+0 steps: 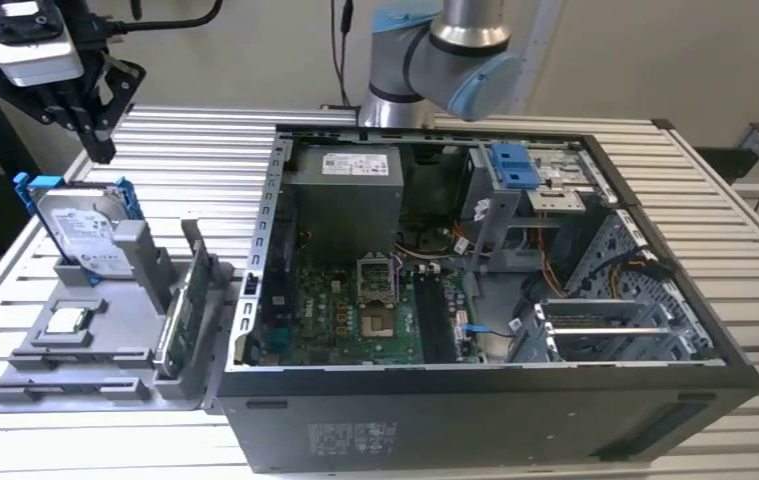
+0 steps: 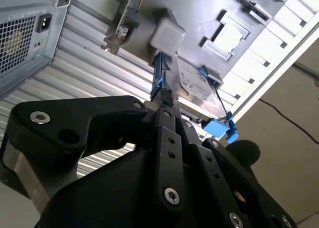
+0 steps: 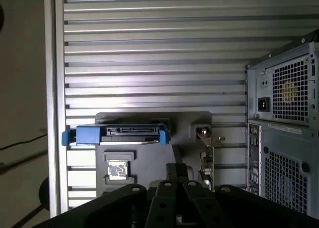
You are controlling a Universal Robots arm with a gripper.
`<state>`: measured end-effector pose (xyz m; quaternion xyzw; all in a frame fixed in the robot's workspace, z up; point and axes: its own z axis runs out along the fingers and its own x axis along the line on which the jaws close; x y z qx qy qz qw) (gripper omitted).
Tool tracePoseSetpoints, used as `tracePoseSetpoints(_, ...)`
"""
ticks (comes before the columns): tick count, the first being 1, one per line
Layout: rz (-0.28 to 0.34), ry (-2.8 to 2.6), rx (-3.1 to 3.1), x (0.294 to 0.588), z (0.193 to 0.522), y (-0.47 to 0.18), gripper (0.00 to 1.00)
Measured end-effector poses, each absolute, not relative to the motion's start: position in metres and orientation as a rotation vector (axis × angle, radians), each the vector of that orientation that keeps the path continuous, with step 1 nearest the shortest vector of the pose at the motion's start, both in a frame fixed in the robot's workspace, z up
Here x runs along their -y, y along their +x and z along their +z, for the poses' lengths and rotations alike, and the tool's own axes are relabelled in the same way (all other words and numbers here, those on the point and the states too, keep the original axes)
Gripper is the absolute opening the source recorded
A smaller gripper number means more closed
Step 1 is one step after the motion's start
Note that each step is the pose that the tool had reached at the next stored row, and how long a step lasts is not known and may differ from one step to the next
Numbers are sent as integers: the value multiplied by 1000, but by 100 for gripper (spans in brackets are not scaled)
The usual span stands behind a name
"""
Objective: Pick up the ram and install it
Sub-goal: 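Reach for the ram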
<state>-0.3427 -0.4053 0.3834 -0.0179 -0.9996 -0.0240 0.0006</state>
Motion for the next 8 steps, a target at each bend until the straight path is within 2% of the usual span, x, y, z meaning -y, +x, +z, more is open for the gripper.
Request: tracePoseSetpoints(8,-75,-56,3136,405,382,-353,11)
